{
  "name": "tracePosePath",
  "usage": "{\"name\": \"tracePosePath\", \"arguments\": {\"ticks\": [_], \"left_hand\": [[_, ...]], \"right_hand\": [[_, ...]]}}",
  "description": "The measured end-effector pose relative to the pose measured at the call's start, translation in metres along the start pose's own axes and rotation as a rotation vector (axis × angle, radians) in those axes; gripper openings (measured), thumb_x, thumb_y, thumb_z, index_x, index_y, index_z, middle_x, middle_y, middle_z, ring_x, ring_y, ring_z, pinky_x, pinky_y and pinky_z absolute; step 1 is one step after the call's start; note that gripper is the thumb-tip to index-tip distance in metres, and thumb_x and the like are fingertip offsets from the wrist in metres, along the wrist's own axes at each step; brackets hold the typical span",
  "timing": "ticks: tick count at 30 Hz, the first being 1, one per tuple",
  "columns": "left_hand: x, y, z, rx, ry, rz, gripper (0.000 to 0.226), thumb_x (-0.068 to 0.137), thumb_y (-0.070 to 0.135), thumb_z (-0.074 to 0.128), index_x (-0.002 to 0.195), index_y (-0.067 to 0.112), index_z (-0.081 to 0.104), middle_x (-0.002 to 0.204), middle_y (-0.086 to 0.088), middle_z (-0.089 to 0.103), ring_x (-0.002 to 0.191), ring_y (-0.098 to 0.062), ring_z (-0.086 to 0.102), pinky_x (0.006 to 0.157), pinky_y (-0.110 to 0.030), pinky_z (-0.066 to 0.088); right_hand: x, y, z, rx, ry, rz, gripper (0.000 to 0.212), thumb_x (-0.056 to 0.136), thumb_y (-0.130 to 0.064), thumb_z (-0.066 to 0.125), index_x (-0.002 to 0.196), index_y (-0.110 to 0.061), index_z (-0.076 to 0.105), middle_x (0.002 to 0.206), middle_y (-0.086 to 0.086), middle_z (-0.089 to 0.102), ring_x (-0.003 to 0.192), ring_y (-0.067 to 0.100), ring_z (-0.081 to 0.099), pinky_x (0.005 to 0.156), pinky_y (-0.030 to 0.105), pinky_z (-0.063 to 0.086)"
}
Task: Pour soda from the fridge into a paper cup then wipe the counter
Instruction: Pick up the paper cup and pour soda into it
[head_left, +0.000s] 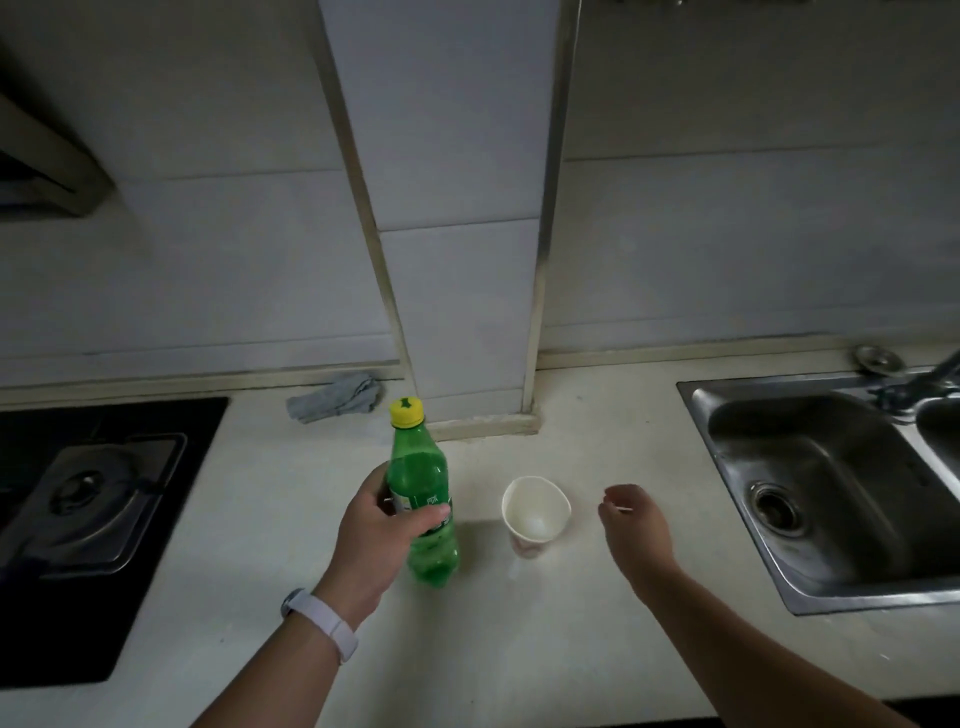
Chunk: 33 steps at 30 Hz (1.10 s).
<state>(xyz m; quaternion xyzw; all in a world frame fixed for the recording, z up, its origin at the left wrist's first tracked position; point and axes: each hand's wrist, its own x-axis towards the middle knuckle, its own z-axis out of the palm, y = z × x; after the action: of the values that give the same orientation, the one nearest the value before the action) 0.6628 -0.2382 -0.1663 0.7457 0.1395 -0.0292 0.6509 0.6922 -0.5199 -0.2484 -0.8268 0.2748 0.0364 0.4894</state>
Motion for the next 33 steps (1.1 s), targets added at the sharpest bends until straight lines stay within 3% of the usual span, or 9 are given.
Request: {"name": "tracePosePath", "arguments": {"ticks": [3, 8, 10, 15, 19, 24, 28, 33], "left_hand": [[0.000, 0.005, -0.002, 0.028, -0.049, 0.066, 0.047, 0.056, 0.017, 0.082, 0.099, 0.026, 0.067, 0.087, 0.007, 0.073, 0.076, -0.006, 0.068, 0.064, -0.017, 0.053], [0.004, 0.008, -0.004, 0.181, -0.131, 0.156, 0.054, 0.061, 0.011, 0.088, 0.100, 0.042, 0.065, 0.092, 0.013, 0.073, 0.080, -0.003, 0.069, 0.073, -0.024, 0.055], [0.006, 0.008, -0.004, 0.249, -0.132, 0.194, 0.058, 0.060, 0.016, 0.088, 0.099, 0.051, 0.063, 0.095, 0.015, 0.072, 0.084, -0.001, 0.067, 0.077, -0.026, 0.055], [0.004, 0.009, -0.016, 0.365, -0.144, 0.239, 0.053, 0.060, 0.029, 0.086, 0.103, 0.047, 0.061, 0.097, 0.023, 0.069, 0.087, 0.004, 0.064, 0.077, -0.024, 0.053], [0.005, 0.011, -0.027, 0.539, -0.158, 0.275, 0.053, 0.060, 0.047, 0.076, 0.108, 0.052, 0.054, 0.092, 0.024, 0.067, 0.082, 0.001, 0.063, 0.071, -0.025, 0.053], [0.009, 0.008, -0.038, 0.569, -0.174, 0.280, 0.063, 0.062, 0.046, 0.077, 0.121, 0.045, 0.055, 0.097, 0.020, 0.068, 0.084, -0.002, 0.064, 0.072, -0.024, 0.053], [0.016, 0.003, -0.049, 0.475, -0.211, 0.283, 0.068, 0.056, 0.049, 0.078, 0.121, 0.042, 0.059, 0.099, 0.023, 0.070, 0.088, 0.002, 0.066, 0.080, -0.029, 0.057], [0.023, 0.000, -0.058, 0.397, -0.329, 0.254, 0.067, 0.056, 0.039, 0.086, 0.118, 0.044, 0.062, 0.103, 0.020, 0.072, 0.096, -0.003, 0.068, 0.088, -0.038, 0.058]], "right_hand": [[-0.012, -0.039, -0.009, 0.056, 0.001, -0.115, 0.021, 0.088, -0.015, 0.059, 0.108, -0.017, 0.067, 0.096, 0.000, 0.070, 0.086, 0.018, 0.065, 0.083, 0.042, 0.055], [-0.060, -0.128, -0.013, 0.019, -0.180, -0.441, 0.012, 0.093, -0.021, 0.057, 0.088, -0.031, 0.062, 0.080, -0.002, 0.070, 0.075, 0.019, 0.066, 0.070, 0.038, 0.055], [-0.081, -0.156, -0.013, -0.067, -0.220, -0.568, 0.009, 0.093, -0.032, 0.057, 0.087, -0.030, 0.062, 0.074, -0.001, 0.069, 0.071, 0.017, 0.064, 0.064, 0.037, 0.053], [-0.106, -0.191, -0.006, -0.424, -0.206, -0.687, 0.031, 0.093, -0.056, 0.047, 0.098, -0.027, 0.057, 0.056, -0.004, 0.052, 0.054, 0.009, 0.048, 0.049, 0.028, 0.033], [-0.108, -0.192, 0.007, -0.591, -0.158, -0.656, 0.041, 0.089, -0.066, 0.045, 0.097, -0.026, 0.054, 0.069, -0.006, 0.057, 0.067, 0.013, 0.057, 0.055, 0.028, 0.042], [-0.116, -0.198, 0.014, -0.617, -0.224, -0.712, 0.034, 0.095, -0.055, 0.045, 0.093, -0.021, 0.050, 0.071, -0.005, 0.054, 0.068, 0.016, 0.053, 0.058, 0.031, 0.041], [-0.121, -0.203, 0.009, -0.673, -0.321, -0.879, 0.027, 0.097, -0.048, 0.046, 0.103, -0.021, 0.050, 0.085, -0.003, 0.057, 0.077, 0.017, 0.052, 0.067, 0.032, 0.044], [-0.117, -0.214, -0.001, -0.754, -0.533, -1.097, 0.013, 0.097, -0.028, 0.053, 0.110, -0.025, 0.053, 0.104, -0.007, 0.051, 0.096, 0.012, 0.047, 0.085, 0.029, 0.042]]}}
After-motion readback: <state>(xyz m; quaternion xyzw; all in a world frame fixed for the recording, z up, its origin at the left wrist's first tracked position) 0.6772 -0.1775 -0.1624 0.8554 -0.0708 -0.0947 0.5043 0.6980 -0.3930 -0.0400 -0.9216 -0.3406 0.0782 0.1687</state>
